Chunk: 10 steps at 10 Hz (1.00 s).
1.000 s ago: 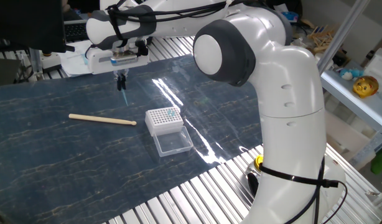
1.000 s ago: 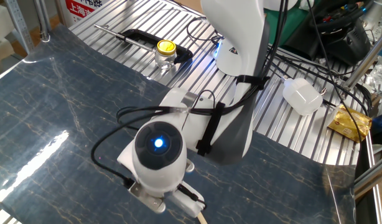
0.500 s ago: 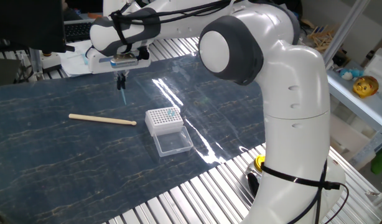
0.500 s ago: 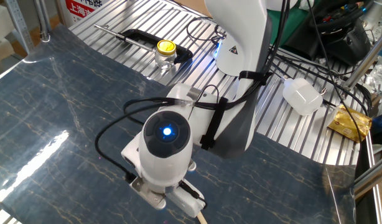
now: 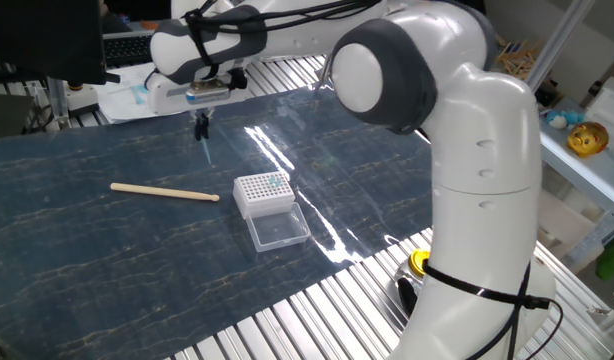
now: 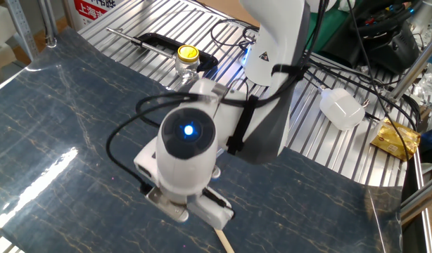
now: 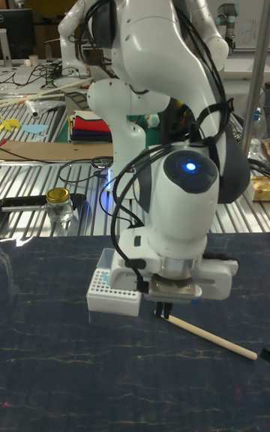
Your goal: Insert a medium pipette tip into the holder for medium pipette tips
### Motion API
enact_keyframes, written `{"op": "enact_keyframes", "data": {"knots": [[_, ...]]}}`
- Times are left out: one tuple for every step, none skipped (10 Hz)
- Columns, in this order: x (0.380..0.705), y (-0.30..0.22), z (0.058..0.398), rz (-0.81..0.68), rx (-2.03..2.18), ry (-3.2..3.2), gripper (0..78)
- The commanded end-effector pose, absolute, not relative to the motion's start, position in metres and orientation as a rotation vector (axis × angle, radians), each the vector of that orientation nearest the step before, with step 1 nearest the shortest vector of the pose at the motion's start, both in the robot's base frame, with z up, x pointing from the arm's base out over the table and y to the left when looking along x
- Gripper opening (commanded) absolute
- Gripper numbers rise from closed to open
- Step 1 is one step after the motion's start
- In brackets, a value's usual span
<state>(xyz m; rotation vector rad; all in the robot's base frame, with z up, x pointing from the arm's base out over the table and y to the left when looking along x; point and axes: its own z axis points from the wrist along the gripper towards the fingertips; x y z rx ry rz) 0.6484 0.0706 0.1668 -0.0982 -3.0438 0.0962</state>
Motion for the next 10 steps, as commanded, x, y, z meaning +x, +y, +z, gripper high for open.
{"op": "enact_keyframes", "data": {"knots": [[0.636, 0.055, 0.186, 0.106, -0.061, -3.058, 1.2], [0.633, 0.05, 0.19, 0.112, -0.054, -3.061, 1.2], [0.631, 0.045, 0.192, 0.114, -0.039, -3.061, 1.2], [0.63, 0.042, 0.193, 0.113, -0.033, -3.062, 1.2], [0.628, 0.035, 0.194, 0.11, -0.009, -3.07, 1.2], [0.627, 0.033, 0.195, 0.109, 0.0, -3.073, 1.2], [0.623, 0.031, 0.196, 0.111, 0.002, -3.074, 1.2], [0.616, 0.029, 0.197, 0.113, 0.003, -3.075, 1.2], [0.611, 0.026, 0.197, 0.118, 0.006, -3.077, 1.2], [0.606, 0.024, 0.196, 0.12, 0.008, -3.08, 1.2]]}}
